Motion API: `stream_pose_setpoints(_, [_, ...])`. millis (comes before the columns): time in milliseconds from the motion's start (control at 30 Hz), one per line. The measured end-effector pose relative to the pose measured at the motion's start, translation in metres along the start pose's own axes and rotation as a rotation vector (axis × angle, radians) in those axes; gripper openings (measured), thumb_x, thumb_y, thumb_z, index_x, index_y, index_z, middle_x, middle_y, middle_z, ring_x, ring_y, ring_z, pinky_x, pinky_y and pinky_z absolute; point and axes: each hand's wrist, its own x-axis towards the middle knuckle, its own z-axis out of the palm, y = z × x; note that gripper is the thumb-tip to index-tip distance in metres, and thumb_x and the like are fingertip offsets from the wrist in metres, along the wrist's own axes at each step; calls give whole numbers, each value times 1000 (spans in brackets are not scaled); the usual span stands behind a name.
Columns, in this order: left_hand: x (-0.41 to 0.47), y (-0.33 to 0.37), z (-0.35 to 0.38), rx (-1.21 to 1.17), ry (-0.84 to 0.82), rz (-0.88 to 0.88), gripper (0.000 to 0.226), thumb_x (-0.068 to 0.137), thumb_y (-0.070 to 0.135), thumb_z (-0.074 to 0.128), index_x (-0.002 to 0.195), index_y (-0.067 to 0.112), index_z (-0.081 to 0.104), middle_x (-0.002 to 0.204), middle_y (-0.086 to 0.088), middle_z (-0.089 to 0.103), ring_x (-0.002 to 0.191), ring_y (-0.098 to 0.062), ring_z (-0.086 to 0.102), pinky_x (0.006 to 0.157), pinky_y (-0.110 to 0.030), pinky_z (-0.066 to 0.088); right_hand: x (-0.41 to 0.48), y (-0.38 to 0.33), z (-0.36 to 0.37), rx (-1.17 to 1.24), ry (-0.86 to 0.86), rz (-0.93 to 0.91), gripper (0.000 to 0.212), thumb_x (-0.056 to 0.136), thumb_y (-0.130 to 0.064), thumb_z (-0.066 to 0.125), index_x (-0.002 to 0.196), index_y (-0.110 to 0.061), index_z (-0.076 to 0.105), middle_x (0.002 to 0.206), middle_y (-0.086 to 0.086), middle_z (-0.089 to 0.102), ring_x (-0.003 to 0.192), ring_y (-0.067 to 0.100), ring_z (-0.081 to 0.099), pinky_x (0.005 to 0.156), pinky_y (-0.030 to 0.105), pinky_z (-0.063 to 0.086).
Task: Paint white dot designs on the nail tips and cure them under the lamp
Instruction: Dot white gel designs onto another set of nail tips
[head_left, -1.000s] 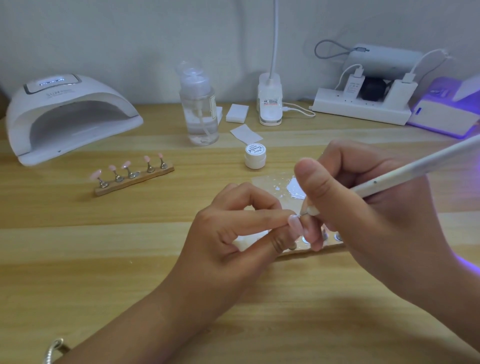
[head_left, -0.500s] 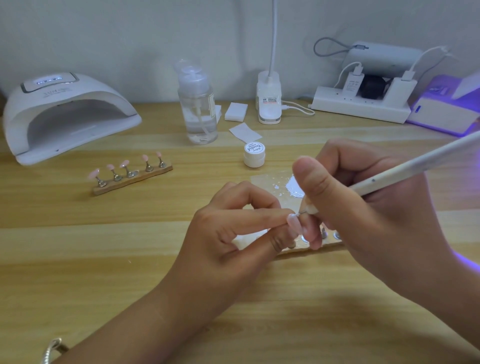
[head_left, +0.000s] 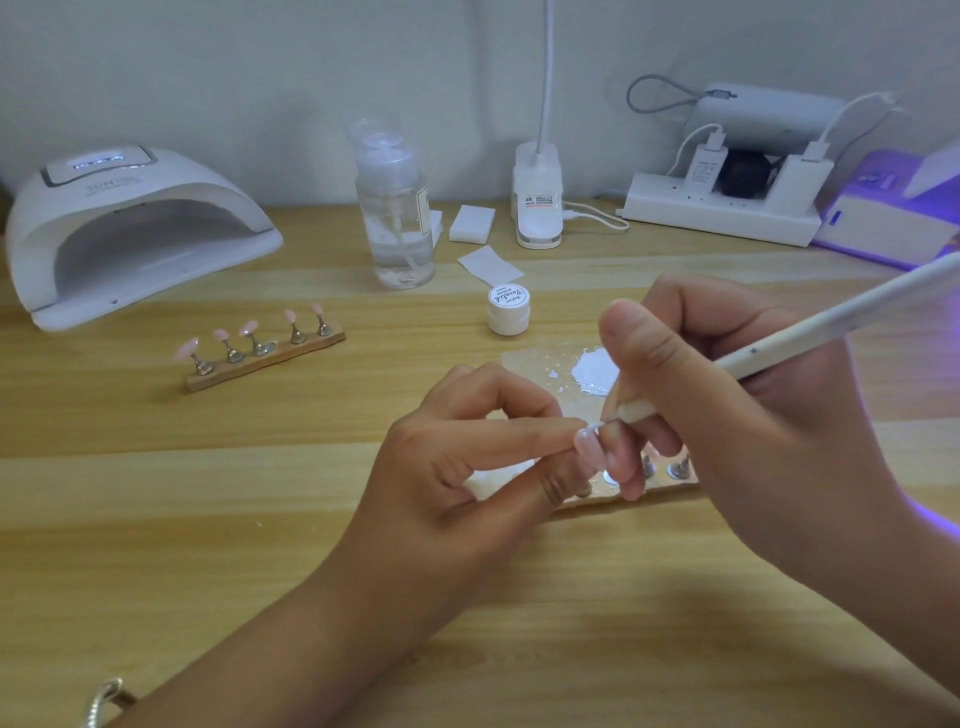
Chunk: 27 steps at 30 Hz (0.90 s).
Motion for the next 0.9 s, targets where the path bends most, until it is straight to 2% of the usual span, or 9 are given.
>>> stream_pose_setpoints(167, [0, 0, 1, -12, 1, -14, 13, 90, 26, 68, 87, 22, 80, 84, 2, 62, 84, -23, 57, 77, -21, 38, -1, 1, -1, -13, -23, -17, 39, 97, -24, 59, 60, -18, 47, 42, -6, 52, 36, 21, 54, 45, 18, 42])
stream_pose_setpoints(500, [0, -1, 0, -4, 1, -9, 12, 90, 26, 68, 88, 23, 80, 85, 2, 62, 85, -24, 58, 78, -21, 38, -1, 0, 0, -41, -17, -23, 37, 93, -22, 59, 60, -9, 48, 43, -2, 53, 36, 18, 54, 44, 17, 42])
stream_pose_setpoints(667, [0, -1, 1, -6, 5, -9, 12, 91, 27, 68, 88, 25, 80, 85, 4, 62, 85, -22, 58, 78, -19, 37, -2, 1, 0, -36, -9, -32, 37, 94, -22, 59, 60, -13, 47, 43, -1, 54, 35, 16, 54, 44, 15, 41])
stream_pose_setpoints(900, [0, -2, 1, -13, 3, -3, 15, 90, 30, 66, 89, 24, 80, 86, 4, 62, 86, -24, 58, 79, -21, 38, -2, 3, -1, -30, -14, -41, 37, 93, -22, 59, 60, -9, 48, 43, -2, 54, 36, 17, 54, 44, 16, 42])
